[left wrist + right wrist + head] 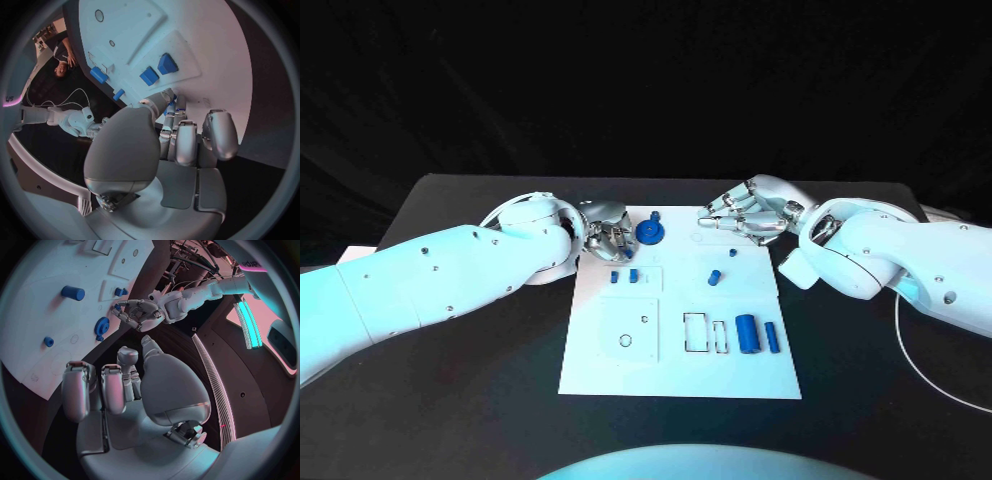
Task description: Assemble the parts on the task board
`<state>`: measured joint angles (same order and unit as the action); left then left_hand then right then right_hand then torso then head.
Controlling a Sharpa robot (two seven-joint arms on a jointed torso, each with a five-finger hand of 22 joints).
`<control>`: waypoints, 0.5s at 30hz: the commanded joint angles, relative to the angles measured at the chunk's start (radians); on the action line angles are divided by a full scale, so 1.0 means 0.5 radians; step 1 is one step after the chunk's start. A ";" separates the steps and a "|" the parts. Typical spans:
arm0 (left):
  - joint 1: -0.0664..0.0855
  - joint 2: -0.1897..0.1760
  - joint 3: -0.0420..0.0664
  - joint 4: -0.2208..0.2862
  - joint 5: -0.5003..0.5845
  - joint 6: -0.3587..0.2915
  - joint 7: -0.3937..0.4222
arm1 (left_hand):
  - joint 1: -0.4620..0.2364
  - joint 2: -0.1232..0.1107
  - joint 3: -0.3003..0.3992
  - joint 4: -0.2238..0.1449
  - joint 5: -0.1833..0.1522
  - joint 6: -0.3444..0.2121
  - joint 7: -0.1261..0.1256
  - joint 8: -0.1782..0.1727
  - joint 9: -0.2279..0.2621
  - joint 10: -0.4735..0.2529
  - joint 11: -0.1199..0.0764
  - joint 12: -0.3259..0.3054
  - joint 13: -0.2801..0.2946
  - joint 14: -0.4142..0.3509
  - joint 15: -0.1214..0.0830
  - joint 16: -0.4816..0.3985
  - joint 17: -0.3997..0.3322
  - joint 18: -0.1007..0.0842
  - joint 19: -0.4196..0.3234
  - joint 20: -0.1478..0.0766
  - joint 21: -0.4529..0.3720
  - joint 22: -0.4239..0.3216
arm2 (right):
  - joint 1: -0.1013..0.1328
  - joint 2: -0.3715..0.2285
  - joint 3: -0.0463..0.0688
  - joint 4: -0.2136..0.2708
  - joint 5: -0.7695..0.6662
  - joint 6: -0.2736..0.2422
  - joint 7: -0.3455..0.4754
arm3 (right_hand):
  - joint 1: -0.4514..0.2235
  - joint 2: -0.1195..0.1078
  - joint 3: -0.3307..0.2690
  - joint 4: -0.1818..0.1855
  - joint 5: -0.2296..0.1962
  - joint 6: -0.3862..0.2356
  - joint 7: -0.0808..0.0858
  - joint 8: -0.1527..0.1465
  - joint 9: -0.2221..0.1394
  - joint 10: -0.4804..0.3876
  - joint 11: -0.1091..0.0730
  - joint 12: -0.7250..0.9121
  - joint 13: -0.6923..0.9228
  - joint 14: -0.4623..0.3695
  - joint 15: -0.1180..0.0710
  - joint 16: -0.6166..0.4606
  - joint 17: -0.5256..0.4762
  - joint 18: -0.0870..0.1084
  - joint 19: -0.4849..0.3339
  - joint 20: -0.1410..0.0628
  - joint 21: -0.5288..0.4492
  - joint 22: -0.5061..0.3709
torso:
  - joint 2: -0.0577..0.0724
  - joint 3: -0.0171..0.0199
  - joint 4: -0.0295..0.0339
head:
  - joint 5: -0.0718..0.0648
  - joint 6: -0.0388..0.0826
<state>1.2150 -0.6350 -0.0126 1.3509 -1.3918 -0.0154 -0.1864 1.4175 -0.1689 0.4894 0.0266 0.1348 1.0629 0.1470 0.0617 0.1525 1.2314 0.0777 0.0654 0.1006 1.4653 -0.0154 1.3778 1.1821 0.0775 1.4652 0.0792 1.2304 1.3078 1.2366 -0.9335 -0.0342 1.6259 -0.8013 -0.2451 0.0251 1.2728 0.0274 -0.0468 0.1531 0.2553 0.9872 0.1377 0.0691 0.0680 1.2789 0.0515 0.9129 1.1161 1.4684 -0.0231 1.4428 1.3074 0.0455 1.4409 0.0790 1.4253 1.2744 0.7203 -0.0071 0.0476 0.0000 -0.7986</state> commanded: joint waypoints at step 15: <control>-0.001 -0.015 0.001 0.011 0.003 -0.040 -0.007 | -0.073 -0.054 0.063 -0.021 -0.001 -0.210 0.032 -0.001 -0.110 -0.207 0.042 -0.011 -0.065 0.056 0.045 -0.005 -0.042 -0.007 0.039 0.045 -0.090 0.153 | -0.001 0.000 0.000 -0.012 -0.005 0.014 0.011 | 0.015 0.006 -0.005 -0.011 0.009 0.008 0.006 0.002 0.003 -0.018 0.003 -0.014 -0.015 0.121 -0.001 -0.013 0.139 0.037 -0.019 0.004 -0.021 -0.018 | -0.001 -0.0021 -0.001 | 0.001 0.001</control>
<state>1.2143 -0.6418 -0.0127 1.3530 -1.3918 -0.0209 -0.1913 1.3903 -0.1962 0.5136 0.0162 0.1348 0.9632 0.1629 0.0617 0.0984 1.1361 0.0981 0.0654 0.0689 1.4638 0.0002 1.3778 1.1623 0.0776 1.4667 0.0950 1.1909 1.3077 1.2366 -0.9337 -0.0342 1.6212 -0.8013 -0.2451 0.0251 1.2728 0.0275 -0.0468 0.1531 0.2553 0.9872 0.1377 0.0691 0.0680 1.2782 0.0515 0.9081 1.1102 1.4684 -0.0231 1.4421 1.3073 0.0455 1.4387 0.0812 1.4173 1.2669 0.7200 -0.0078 0.0476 0.0012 -0.7984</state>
